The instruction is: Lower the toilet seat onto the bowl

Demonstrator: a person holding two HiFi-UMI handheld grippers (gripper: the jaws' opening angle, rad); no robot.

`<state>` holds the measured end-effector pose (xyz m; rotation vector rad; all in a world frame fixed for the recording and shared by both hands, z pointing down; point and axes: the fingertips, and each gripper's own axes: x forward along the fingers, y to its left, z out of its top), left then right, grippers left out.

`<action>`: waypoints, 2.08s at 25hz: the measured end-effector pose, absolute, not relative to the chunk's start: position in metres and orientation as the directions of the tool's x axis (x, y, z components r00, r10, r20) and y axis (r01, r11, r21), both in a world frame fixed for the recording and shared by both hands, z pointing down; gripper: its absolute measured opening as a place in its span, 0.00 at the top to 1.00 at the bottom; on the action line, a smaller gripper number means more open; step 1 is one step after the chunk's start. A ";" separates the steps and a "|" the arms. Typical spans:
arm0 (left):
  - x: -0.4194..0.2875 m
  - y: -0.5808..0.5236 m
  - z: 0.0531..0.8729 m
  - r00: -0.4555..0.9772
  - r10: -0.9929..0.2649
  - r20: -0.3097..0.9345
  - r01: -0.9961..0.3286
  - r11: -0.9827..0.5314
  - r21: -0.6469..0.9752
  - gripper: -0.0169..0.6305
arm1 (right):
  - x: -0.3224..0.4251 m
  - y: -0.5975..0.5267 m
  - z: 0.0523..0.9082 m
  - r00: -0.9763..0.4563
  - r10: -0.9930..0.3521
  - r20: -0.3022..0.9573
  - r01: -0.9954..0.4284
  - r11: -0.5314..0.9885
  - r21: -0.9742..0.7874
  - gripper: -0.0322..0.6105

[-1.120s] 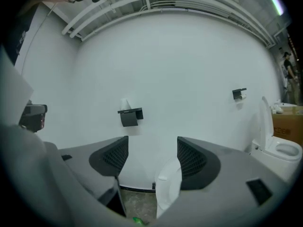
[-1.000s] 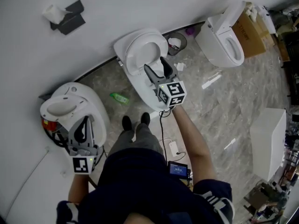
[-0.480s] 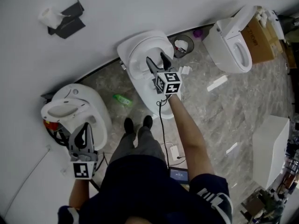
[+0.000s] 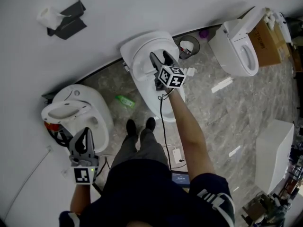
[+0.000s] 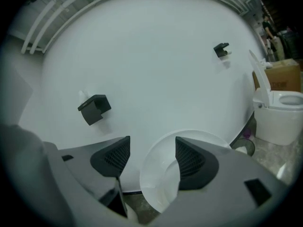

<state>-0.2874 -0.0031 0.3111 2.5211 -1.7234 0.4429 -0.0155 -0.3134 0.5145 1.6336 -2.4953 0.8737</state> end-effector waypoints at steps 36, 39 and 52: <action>-0.314 -0.018 0.343 0.297 -0.890 0.346 -0.929 -0.354 -0.112 0.94 | -0.009 -0.377 0.566 -0.368 -0.911 0.186 -0.179 -0.127 -0.976 0.54; -0.315 -0.019 0.342 0.295 -0.892 0.342 -0.930 -0.350 -0.111 0.94 | -0.011 -0.378 0.572 -0.365 -0.907 0.211 -0.174 -0.156 -0.972 0.56; -0.322 -0.020 0.347 0.276 -0.892 0.357 -0.937 -0.333 -0.108 0.94 | -0.018 -0.391 0.583 -0.373 -0.879 0.298 -0.218 -0.229 -0.949 0.63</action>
